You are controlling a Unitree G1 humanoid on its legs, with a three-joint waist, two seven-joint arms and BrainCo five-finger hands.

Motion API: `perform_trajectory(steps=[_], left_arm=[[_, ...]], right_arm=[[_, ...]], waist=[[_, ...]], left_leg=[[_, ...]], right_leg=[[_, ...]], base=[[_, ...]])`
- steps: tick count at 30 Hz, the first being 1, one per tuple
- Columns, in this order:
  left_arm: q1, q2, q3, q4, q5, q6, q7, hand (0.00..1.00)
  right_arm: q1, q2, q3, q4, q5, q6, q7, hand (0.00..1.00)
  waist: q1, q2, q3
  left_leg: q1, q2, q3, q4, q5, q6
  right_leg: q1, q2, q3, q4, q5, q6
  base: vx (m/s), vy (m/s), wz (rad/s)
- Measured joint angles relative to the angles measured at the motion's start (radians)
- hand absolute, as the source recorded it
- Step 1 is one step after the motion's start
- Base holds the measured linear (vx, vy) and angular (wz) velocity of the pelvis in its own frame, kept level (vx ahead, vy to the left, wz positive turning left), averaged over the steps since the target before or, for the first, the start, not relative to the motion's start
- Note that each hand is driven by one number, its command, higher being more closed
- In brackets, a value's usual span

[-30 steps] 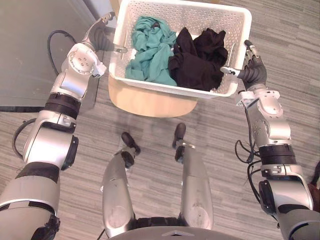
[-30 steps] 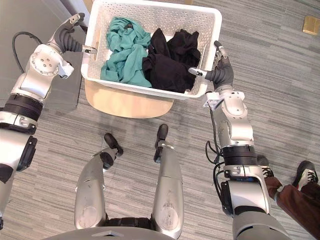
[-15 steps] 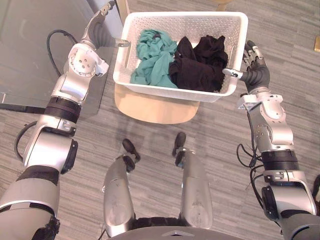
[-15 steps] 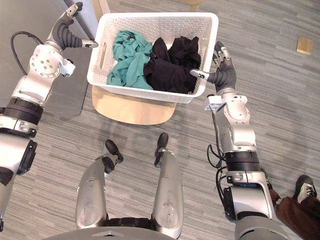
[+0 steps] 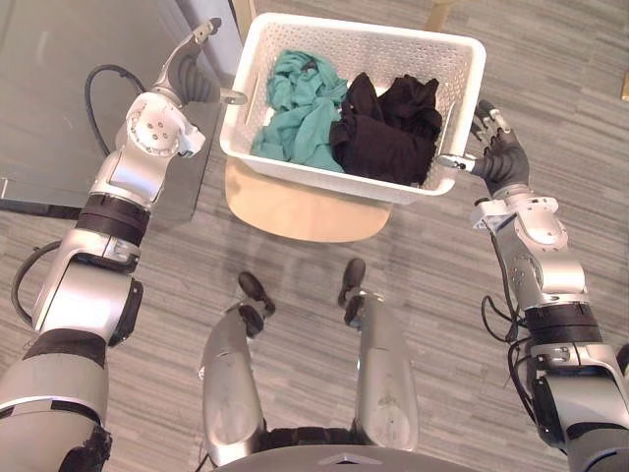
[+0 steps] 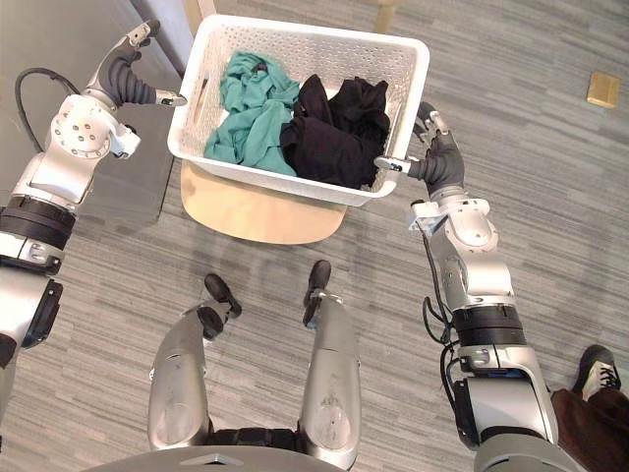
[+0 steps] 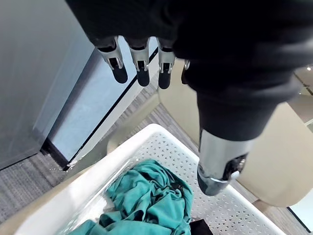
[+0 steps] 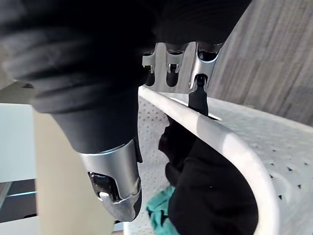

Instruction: Pick up the laundry basket with both hands and put the clothes into the washing machine.

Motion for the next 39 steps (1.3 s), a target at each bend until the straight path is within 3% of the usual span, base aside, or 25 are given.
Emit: perform_trajectory(steps=[5,8,11,16,18,21,24,25,26,29,31,32,33,34,35,37,39], left_arm=[[0.021,-0.001,-0.031,0.004,-0.056,-0.001,-0.018,0.0],[0.022,-0.008,-0.029,0.012,-0.084,-0.002,-0.023,0.0],[0.024,-0.019,-0.024,0.011,-0.099,-0.002,-0.022,0.0],[0.051,-0.042,0.054,-0.002,-0.099,-0.002,-0.01,0.0],[0.051,-0.043,0.056,-0.034,-0.099,-0.002,-0.006,0.0],[0.102,-0.047,0.06,-0.119,-0.1,-0.01,0.009,0.0],[0.13,-0.048,0.06,-0.121,-0.118,-0.019,0.011,0.0],[0.501,-0.156,0.153,-0.352,-0.197,-0.05,0.033,0.0],[0.603,-0.171,0.149,-0.393,-0.224,-0.063,0.032,0.0],[0.685,-0.182,0.19,-0.436,-0.247,-0.066,0.032,0.0],[0.831,-0.265,0.236,-0.508,-0.276,-0.093,0.031,0.0],[0.97,-0.337,0.244,-0.531,-0.347,-0.11,0.016,0.0],[1.118,-0.377,0.245,-0.565,-0.399,-0.112,0.002,0.0],[1.174,-0.384,0.246,-0.578,-0.414,-0.112,0.0,0.0],[1.246,-0.39,0.245,-0.572,-0.433,-0.112,-0.007,0.0],[1.284,-0.417,0.243,-0.502,-0.435,-0.105,-0.023,0.0],[1.286,-0.449,0.246,-0.443,-0.43,-0.104,-0.042,0.0]], right_arm=[[-0.062,0.043,-0.035,0.262,-0.04,0.004,0.006,0.0],[-0.129,0.079,-0.091,0.325,-0.038,0.005,-0.007,0.0],[-0.163,0.103,-0.15,0.324,0.013,-0.002,-0.049,0.0],[-0.157,0.147,-0.289,0.275,0.141,-0.052,-0.129,0.0],[-0.159,0.148,-0.333,0.227,0.208,-0.101,-0.162,0.0],[-0.14,0.148,-0.356,0.147,0.218,-0.131,-0.172,0.0],[-0.121,0.148,-0.356,0.113,0.216,-0.132,-0.184,0.0],[0.234,0.284,-0.266,-0.116,0.095,-0.129,-0.158,0.0],[0.337,0.314,-0.243,-0.136,0.052,-0.128,-0.139,0.0],[0.413,0.337,-0.249,-0.165,0.039,-0.125,-0.135,0.0],[0.523,0.399,-0.259,-0.196,0.003,-0.127,-0.13,0.0],[0.665,0.45,-0.249,-0.192,-0.045,-0.125,-0.094,0.0],[0.799,0.499,-0.231,-0.187,-0.09,-0.124,-0.06,0.0],[0.847,0.518,-0.222,-0.177,-0.113,-0.122,-0.053,0.0],[0.893,0.545,-0.222,-0.114,-0.147,-0.113,-0.04,0.0],[0.886,0.562,-0.249,0.06,-0.157,-0.084,-0.032,0.0],[0.873,0.567,-0.248,0.149,-0.157,-0.073,-0.026,0.0]], waist=[[0.01,0.0,0.0],[0.01,0.0,0.0],[0.015,0.001,0.001],[0.024,0.004,0.002],[0.029,0.007,0.003],[0.027,0.013,0.001],[0.028,0.017,0.001],[0.034,0.028,-0.009],[0.038,0.028,-0.046],[0.051,0.039,-0.066],[0.049,0.042,-0.069],[0.052,0.044,-0.095],[0.083,0.031,-0.175],[0.095,0.023,-0.204],[0.082,0.016,-0.235],[0.074,0.025,-0.287],[0.06,0.051,-0.304]], left_leg=[[-0.031,0.005,-0.013,0.013,0.0,0.004],[-0.038,0.005,-0.013,0.014,0.002,0.006],[-0.045,0.005,-0.013,0.013,0.003,0.007],[-0.044,0.006,-0.01,0.013,0.002,0.008],[-0.04,0.008,-0.01,0.013,0.002,0.008],[-0.004,0.009,-0.009,0.005,0.001,0.007],[0.009,0.008,-0.007,0.0,0.001,0.007],[0.177,0.004,-0.008,-0.033,-0.011,-0.02],[0.201,0.0,-0.006,-0.034,-0.021,-0.031],[0.205,-0.019,-0.01,-0.039,-0.019,-0.03],[0.267,-0.026,-0.042,-0.035,-0.038,-0.051],[0.339,-0.028,-0.095,-0.045,-0.049,-0.066],[0.348,-0.037,-0.125,-0.067,-0.05,-0.072],[0.349,-0.038,-0.122,-0.079,-0.049,-0.073],[0.35,-0.044,-0.114,-0.117,-0.032,-0.077],[0.349,-0.027,-0.027,-0.18,-0.026,-0.061],[0.343,0.03,0.101,-0.105,-0.047,-0.003]], right_leg=[[-0.02,-0.001,-0.009,0.007,-0.001,-0.002],[-0.025,-0.001,-0.011,0.004,0.001,-0.005],[-0.029,0.0,-0.013,-0.002,0.004,-0.006],[-0.027,0.005,-0.011,-0.01,0.005,-0.005],[-0.024,0.008,-0.011,-0.012,0.005,-0.005],[0.013,0.013,-0.011,-0.022,0.005,-0.004],[0.025,0.013,-0.011,-0.025,0.005,-0.004],[0.198,0.013,-0.028,-0.039,-0.034,0.005],[0.216,0.01,-0.025,-0.028,-0.052,0.01],[0.218,-0.008,-0.027,0.009,-0.07,0.015],[0.306,-0.026,-0.055,0.046,-0.127,0.029],[0.421,-0.041,-0.114,0.036,-0.176,0.034],[0.452,-0.051,-0.156,0.04,-0.208,0.037],[0.46,-0.06,-0.175,0.043,-0.218,0.037],[0.483,-0.078,-0.225,0.046,-0.227,0.032],[0.511,-0.094,-0.327,-0.019,-0.194,0.008],[0.542,-0.097,-0.402,-0.08,-0.16,0.005]], base=[[0.0,-0.004,0.05],[0.0,0.0,0.0],[0.05,0.001,-0.01],[0.06,-0.001,-0.02],[0.07,-0.014,-0.02],[0.05,-0.021,-0.04],[0.08,-0.019,-0.02],[0.26,-0.04,0.03],[0.27,-0.045,0.04],[0.01,-0.027,0.12],[0.02,-0.079,0.59],[0.15,-0.161,1.1],[0.19,-0.169,1.02],[0.17,-0.155,1.14],[0.12,-0.163,1.12],[0.06,-0.09,1.19],[0.02,0.005,1.0]])
